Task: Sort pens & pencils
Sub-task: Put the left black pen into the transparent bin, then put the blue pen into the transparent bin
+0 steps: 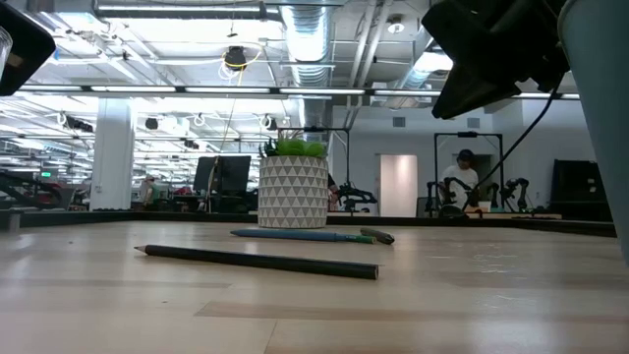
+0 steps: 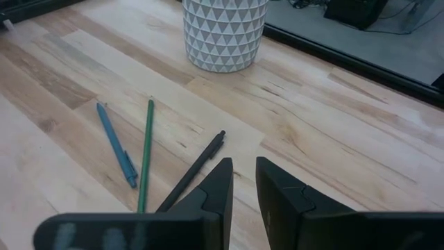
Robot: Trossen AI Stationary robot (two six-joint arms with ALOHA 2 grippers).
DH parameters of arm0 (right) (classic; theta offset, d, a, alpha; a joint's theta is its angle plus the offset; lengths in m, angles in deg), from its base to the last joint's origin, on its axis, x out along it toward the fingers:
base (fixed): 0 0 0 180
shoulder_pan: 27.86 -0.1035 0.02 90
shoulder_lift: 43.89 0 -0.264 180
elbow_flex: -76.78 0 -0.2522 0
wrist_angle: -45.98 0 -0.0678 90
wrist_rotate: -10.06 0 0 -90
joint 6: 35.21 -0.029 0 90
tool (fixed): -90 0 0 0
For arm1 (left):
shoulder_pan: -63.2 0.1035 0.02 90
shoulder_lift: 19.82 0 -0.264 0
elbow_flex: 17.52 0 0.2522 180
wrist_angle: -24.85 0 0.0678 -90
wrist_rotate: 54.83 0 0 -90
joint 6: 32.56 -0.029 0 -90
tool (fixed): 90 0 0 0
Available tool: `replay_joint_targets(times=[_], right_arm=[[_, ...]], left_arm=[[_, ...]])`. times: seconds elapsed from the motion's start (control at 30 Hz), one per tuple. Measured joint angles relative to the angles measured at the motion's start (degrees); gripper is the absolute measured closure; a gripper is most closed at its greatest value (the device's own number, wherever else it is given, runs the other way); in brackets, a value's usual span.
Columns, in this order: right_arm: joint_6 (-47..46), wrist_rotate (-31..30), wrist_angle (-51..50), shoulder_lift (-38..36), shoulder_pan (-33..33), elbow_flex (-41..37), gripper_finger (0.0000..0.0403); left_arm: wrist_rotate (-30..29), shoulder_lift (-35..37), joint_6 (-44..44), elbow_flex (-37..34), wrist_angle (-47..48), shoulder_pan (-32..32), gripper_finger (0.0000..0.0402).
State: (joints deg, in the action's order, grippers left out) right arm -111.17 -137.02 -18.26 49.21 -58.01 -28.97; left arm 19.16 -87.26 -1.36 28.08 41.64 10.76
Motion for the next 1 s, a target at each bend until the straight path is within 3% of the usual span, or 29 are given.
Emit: replay_joint_targets(times=[0.7,1.0], right_arm=[[0.0,0.0,0.0,0.0,0.0,0.0,0.0316],[0.0,0.0,0.0,0.0,0.0,0.0,0.0316]], left_arm=[[-0.1,0.0,2.1,0.0,0.0,0.0,0.0348],[-0.9,0.0,3.1,0.0,1.0,0.0,0.0323]])
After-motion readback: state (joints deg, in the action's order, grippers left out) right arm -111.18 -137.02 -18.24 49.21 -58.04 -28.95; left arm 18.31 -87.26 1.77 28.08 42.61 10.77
